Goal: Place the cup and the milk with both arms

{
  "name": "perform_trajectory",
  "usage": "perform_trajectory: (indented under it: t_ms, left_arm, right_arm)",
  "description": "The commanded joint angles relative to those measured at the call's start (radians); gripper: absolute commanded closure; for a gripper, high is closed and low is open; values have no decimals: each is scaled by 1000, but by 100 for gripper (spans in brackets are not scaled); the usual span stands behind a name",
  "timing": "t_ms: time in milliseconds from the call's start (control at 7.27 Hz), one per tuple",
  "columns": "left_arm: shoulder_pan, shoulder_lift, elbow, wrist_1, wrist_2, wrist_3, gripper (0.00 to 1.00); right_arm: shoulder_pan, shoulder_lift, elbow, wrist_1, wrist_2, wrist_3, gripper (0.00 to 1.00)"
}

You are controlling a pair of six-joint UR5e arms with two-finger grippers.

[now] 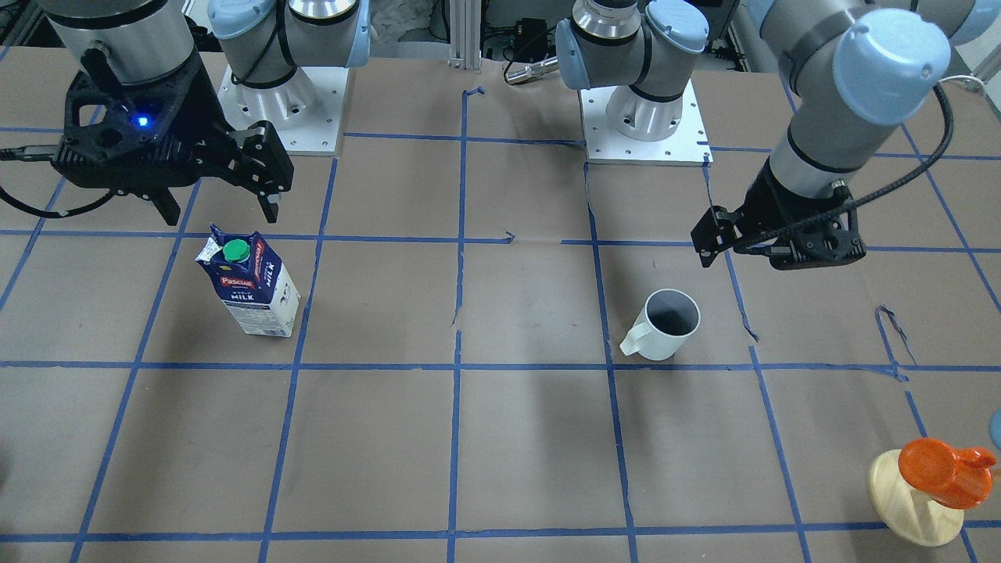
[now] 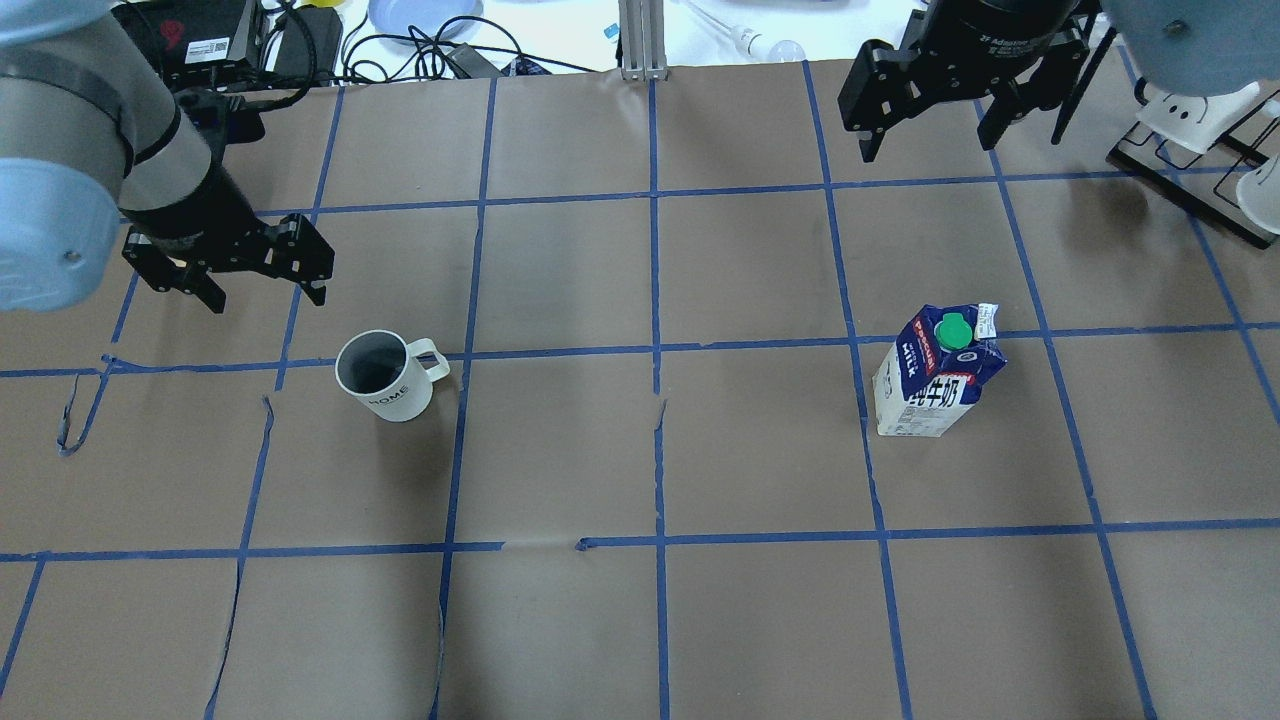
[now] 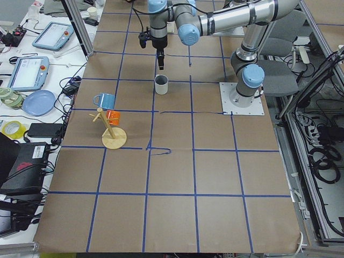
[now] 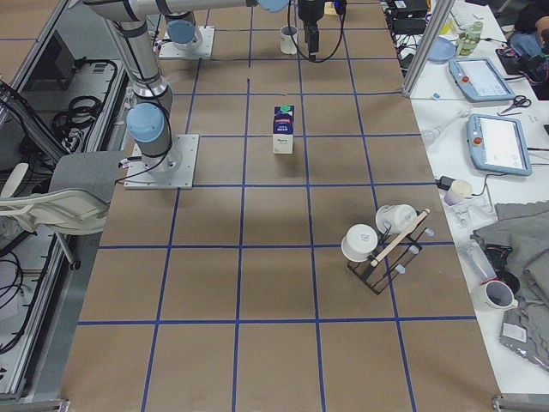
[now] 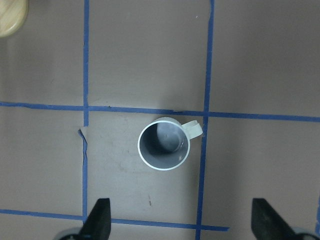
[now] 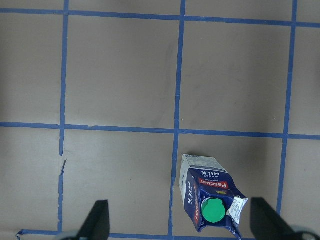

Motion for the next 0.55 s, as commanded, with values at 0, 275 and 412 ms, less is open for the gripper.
perform_trajectory:
  t_ms: [0,275,412]
  left_arm:
    - [109,-19,-142,126,-82,97,0]
    - [114,-88,-150,138,-118,90,1]
    - [111,-110,-145,145,-118,81,1]
  right_arm:
    - [-38,3,18,3,-10,-22,0]
    - [-117,0,126,-3,-6,-86,0]
    - [-115,-11,174,-6,-6,-82,0]
